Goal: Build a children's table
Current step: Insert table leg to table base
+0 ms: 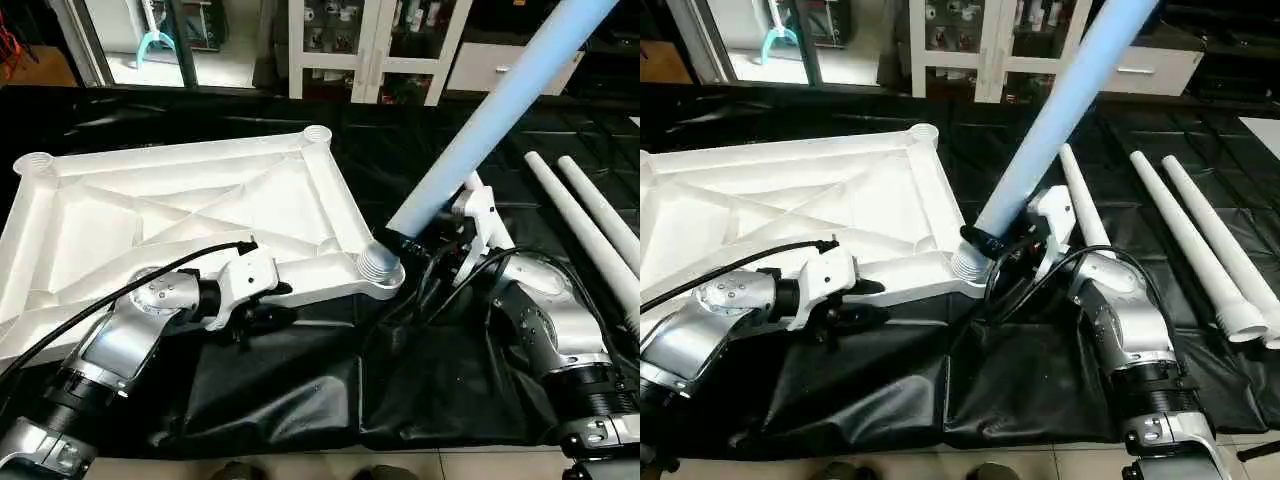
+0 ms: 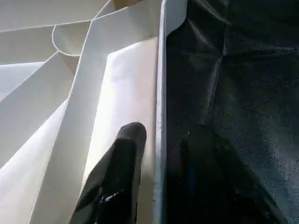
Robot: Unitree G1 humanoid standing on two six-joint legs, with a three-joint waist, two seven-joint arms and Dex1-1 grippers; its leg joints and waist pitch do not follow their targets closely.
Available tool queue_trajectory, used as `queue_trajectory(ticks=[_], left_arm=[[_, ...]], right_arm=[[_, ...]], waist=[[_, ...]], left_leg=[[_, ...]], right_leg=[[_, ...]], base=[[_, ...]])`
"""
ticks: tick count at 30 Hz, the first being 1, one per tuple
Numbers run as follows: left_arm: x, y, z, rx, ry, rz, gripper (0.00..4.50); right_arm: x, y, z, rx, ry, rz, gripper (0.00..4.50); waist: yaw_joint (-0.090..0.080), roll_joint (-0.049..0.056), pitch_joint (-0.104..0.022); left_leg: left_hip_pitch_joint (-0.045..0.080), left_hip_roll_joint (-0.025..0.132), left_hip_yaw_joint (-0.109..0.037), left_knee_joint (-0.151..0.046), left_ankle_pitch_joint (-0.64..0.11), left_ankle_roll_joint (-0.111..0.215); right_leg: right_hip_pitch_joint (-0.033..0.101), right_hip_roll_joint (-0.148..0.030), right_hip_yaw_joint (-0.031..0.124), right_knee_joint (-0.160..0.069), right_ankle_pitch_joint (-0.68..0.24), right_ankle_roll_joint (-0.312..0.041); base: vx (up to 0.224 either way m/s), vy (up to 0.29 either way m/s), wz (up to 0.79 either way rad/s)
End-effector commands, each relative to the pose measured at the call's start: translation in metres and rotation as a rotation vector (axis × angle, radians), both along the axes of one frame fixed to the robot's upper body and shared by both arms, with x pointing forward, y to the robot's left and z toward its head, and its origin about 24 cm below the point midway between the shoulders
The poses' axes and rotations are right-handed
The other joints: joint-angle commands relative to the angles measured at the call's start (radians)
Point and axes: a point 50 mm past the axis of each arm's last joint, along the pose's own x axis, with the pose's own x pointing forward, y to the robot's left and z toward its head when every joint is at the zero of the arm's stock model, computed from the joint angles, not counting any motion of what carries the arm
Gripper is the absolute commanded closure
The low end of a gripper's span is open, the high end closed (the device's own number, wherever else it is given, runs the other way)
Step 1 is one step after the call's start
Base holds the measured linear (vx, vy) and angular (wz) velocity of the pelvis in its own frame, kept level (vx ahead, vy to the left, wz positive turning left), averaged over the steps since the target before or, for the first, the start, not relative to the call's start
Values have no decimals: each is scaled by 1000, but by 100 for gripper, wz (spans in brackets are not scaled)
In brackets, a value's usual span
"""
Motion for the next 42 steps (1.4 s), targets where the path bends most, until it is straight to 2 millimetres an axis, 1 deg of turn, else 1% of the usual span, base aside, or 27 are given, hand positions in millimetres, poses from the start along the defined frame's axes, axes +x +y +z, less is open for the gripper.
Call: queue_trajectory(ticks=[1, 2, 4, 6, 8, 9, 11, 12, 13, 15, 17, 18, 19, 20, 21, 26, 29, 31, 32, 33, 34, 36, 38, 39, 40, 41, 42], left_arm=[[-2, 4, -12, 66, 43, 5, 308], [-2, 4, -12, 66, 43, 4, 308], [-3, 4, -13, 70, 49, -3, 333], [-4, 4, -15, 84, 57, -17, 345], [-5, 5, -17, 88, 64, -25, 365], [-6, 5, -17, 86, 65, -25, 365], [-9, 5, -18, 88, 84, -47, 387], [-10, 5, -19, 88, 95, -58, 388], [-12, 5, -19, 85, 107, -71, 388], [-14, 5, -20, 80, 122, -84, 419], [-15, 5, -20, 77, 128, -87, 428], [-16, 5, -21, 79, 137, -97, 435], [-17, 5, -22, 80, 138, -101, 443], [-17, 5, -22, 80, 141, -105, 448], [-18, 4, -22, 83, 143, -113, 450], [-23, 5, -24, 102, 156, -150, 450], [-26, 5, -25, 110, 168, -168, 450], [-27, 6, -25, 116, 173, -180, 450], [-28, 6, -26, 117, 174, -182, 450], [-28, 6, -26, 118, 174, -183, 450], [-28, 6, -27, 118, 175, -185, 450], [-28, 6, -27, 119, 175, -188, 450], [-27, 5, -27, 121, 173, -191, 450], [-27, 4, -27, 121, 171, -191, 450], [-27, 4, -27, 121, 171, -191, 450], [-27, 4, -27, 119, 168, -189, 450], [-27, 4, -27, 118, 165, -188, 450]], right_arm=[[1, -3, 2, -14, -12, 34, 266], [1, -3, 1, -16, -11, 35, 266], [2, -6, 0, -19, -8, 34, 266], [3, -8, -2, -46, -7, 49, 266], [3, -10, -2, -70, -13, 61, 266], [3, -11, -2, -78, -17, 63, 266], [5, -14, 0, -81, -19, 58, 266], [6, -15, 0, -86, -18, 58, 266], [7, -16, 1, -90, -17, 59, 266], [8, -17, 1, -91, -13, 64, 266], [8, -18, 1, -89, -10, 66, 266], [10, -18, 1, -92, -4, 76, 266], [10, -19, 0, -99, -1, 83, 266], [10, -19, -1, -104, 2, 91, 266], [10, -19, -2, -111, 3, 100, 266], [11, -18, -1, -137, -12, 130, 266], [11, -17, 1, -152, -12, 170, 266], [10, -15, -1, -174, 21, 253, 266], [8, -14, -5, -193, 47, 293, 266], [7, -14, -7, -206, 65, 318, 266], [6, -13, -11, -227, 104, 352, 266], [6, -12, -17, -265, 160, 398, 266], [9, -11, -22, -301, 186, 417, 266], [10, -10, -24, -304, 196, 417, 266], [11, -9, -24, -304, 198, 417, 266], [12, -9, -24, -303, 200, 415, 266], [12, -8, -25, -302, 199, 414, 266]], waist=[[-5, 8, -69], [-4, 9, -68], [-5, 9, -67], [-7, 9, -66], [-8, 9, -65], [-9, 9, -66], [-9, 9, -66], [-10, 9, -67], [-10, 8, -68], [-12, 9, -68], [-13, 9, -68], [-16, 7, -67], [-16, 8, -67], [-19, 5, -66], [-19, 7, -65], [-23, 5, -63], [-25, 8, -61], [-25, 8, -62], [-24, 12, -62], [-24, 11, -63], [-21, 14, -63], [-20, 12, -63], [-19, 14, -62], [-20, 9, -62], [-19, 11, -61], [-18, 14, -61], [-19, 13, -60]], left_leg=[[34, 70, -42, -88, -210, 9], [35, 71, -43, -88, -217, 7], [36, 71, -43, -89, -235, -4], [36, 71, -45, -91, -249, -9], [36, 71, -45, -92, -251, -11], [35, 71, -45, -91, -250, -9], [35, 70, -44, -90, -236, -4], [33, 69, -43, -89, -213, 7], [33, 69, -42, -87, -207, 11], [31, 70, -43, -87, -196, 23], [32, 69, -42, -86, -195, 30], [31, 70, -42, -86, -200, 33], [31, 70, -43, -86, -202, 33], [31, 70, -42, -87, -207, 33], [32, 72, -43, -87, -210, 32], [31, 72, -43, -89, -223, 31], [33, 73, -44, -90, -236, 26], [32, 73, -43, -89, -225, 32], [32, 73, -43, -88, -220, 35], [32, 73, -42, -87, -207, 43], [33, 73, -40, -87, -193, 49], [31, 74, -40, -86, -183, 55], [33, 76, -40, -87, -200, 50], [32, 75, -39, -87, -206, 48], [32, 76, -41, -88, -212, 45], [33, 77, -42, -91, -232, 31], [35, 77, -42, -93, -249, 20]], right_leg=[[25, -60, 37, -77, -125, -287], [24, -61, 37, -77, -136, -286], [23, -62, 38, -81, -165, -282], [22, -61, 37, -82, -186, -278], [20, -61, 37, -83, -186, -277], [21, -61, 37, -82, -182, -279], [21, -61, 38, -81, -160, -282], [23, -60, 37, -78, -132, -290], [24, -61, 38, -78, -121, -294], [25, -59, 37, -75, -100, -301], [25, -60, 36, -75, -99, -308], [25, -60, 37, -76, -107, -310], [25, -61, 36, -76, -112, -312], [24, -60, 36, -78, -122, -311], [24, -62, 37, -78, -129, -310], [23, -61, 37, -80, -148, -307], [21, -61, 37, -82, -167, -305], [23, -61, 38, -80, -141, -312], [24, -62, 38, -78, -129, -315], [24, -60, 37, -77, -107, -322], [25, -60, 37, -75, -87, -327], [27, -60, 34, -72, -74, -340], [24, -60, 33, -74, -99, -340], [24, -61, 33, -75, -111, -342], [24, -62, 34, -75, -123, -339], [22, -62, 34, -78, -147, -330], [21, -60, 34, -79, -161, -323]], base=[[0, 0, 0], [0, 0, 0], [0, 0, 0], [0, 0, 0], [0, 0, 0], [0, 0, 0], [0, 0, 0], [0, 0, 0], [0, 0, 0], [0, 0, 0], [0, 0, 0], [0, 0, 0], [0, 0, 0], [0, 0, 0], [0, 0, 0], [0, 0, 0], [0, 0, 0], [0, 0, 0], [0, 0, 0], [0, 0, 0], [0, 0, 0], [0, 0, 0], [0, 0, 0], [0, 0, 0], [0, 0, 0], [0, 0, 0], [0, 0, 0]])
